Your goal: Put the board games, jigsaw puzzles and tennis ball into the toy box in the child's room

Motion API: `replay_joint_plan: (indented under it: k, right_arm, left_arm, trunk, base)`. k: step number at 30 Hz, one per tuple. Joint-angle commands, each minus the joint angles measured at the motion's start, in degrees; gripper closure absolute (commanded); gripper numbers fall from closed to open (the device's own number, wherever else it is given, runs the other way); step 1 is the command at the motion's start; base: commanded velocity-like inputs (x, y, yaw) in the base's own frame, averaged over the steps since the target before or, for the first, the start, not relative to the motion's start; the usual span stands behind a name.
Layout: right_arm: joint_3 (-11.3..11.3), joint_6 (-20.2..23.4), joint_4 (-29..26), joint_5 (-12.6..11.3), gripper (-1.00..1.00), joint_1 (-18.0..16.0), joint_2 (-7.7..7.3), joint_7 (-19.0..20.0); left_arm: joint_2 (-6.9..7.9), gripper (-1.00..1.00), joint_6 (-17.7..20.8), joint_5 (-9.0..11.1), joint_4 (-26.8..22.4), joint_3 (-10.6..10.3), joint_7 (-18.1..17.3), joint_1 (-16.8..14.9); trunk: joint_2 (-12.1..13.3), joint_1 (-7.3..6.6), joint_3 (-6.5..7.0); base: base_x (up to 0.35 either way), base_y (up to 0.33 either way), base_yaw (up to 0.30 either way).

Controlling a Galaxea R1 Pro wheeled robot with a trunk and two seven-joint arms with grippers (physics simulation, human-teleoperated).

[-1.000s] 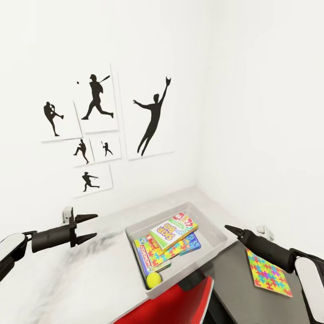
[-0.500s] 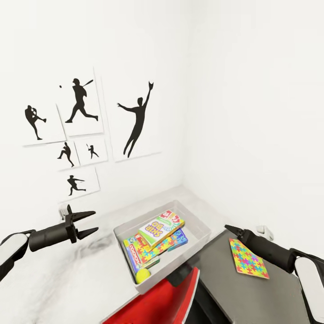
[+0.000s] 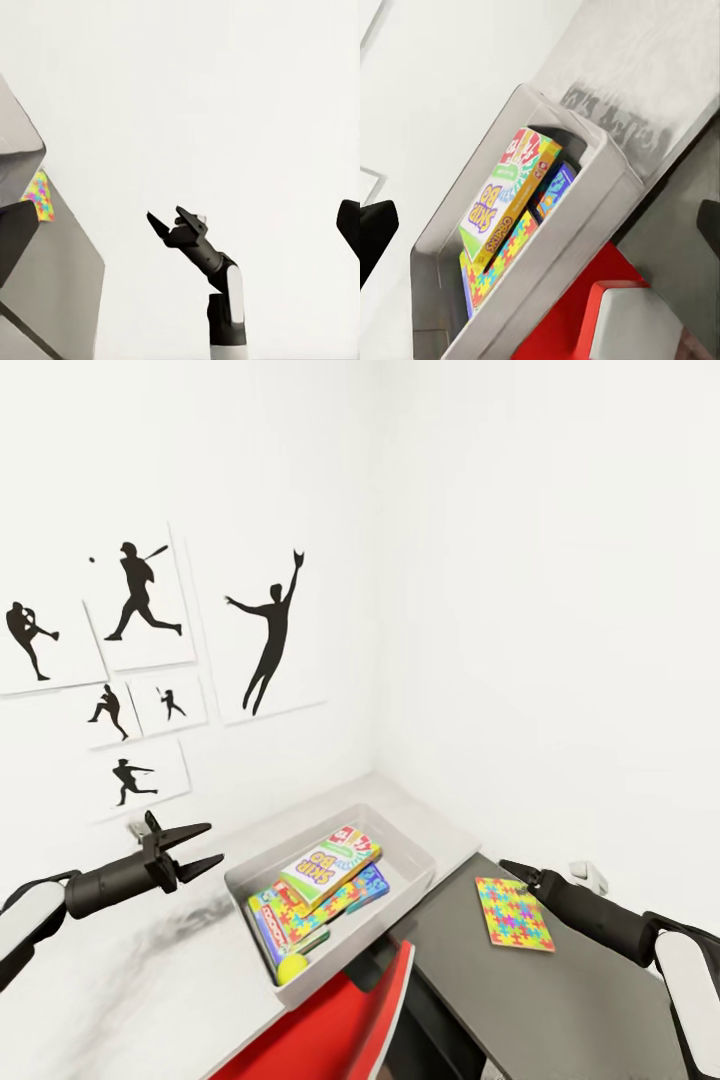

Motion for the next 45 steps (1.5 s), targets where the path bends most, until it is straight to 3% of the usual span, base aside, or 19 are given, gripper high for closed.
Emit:
replay_joint_plan:
  k: [1,5,8,16,28,45]
  right_arm:
    - [-0.09,0.25,0.02,0.56,-1.0,-0.05,0.01,0.6]
    - [-0.09,0.25,0.04,0.63,-1.0,-0.05,0.01,0.57]
    - [-0.09,0.24,0.05,0.65,-1.0,-0.05,0.01,0.53]
    - [0.14,-3.01,0.05,0.37,-1.0,-0.05,-0.07,0.54]
    - [0.21,-3.43,0.05,0.44,-1.0,-0.05,-0.07,0.44]
    - [0.24,-3.84,-0.04,0.33,-1.0,-0.05,0.01,0.31]
  left_arm:
    - [-0.05,-1.0,0.05,-0.71,-0.78,-0.17,-0.2,0.02]
    - [-0.25,-1.0,-0.56,-3.57,-2.1,-0.21,-0.28,0.09]
    - [-0.32,-1.0,-0.99,-4.41,-2.47,-0.24,-0.31,0.1]
    - [-0.42,-1.0,-1.13,-4.7,-2.58,-0.25,-0.6,0.1]
    - [-0.35,-1.0,-1.18,-4.8,-2.58,-0.25,-0.67,0.1]
    - [-0.35,-1.0,-1.22,-4.8,-2.58,-0.25,-0.67,0.1]
  trunk:
    - [-0.07,0.03,0.01]
    - [-0.07,0.03,0.29]
    - [-0.07,0.03,0.5]
    - [-0.07,0.03,1.06]
    - [-0.07,0.03,1.89]
    - [-0.07,0.03,2.03]
  base:
    - [-0.001,0.0,-0.201]
    - [0.0,0.0,-0.201]
    - [0.0,0.0,-0.201]
    - [0.0,0.0,-0.202]
    - [0.0,0.0,-0.199]
    - [0.0,0.0,-0.023]
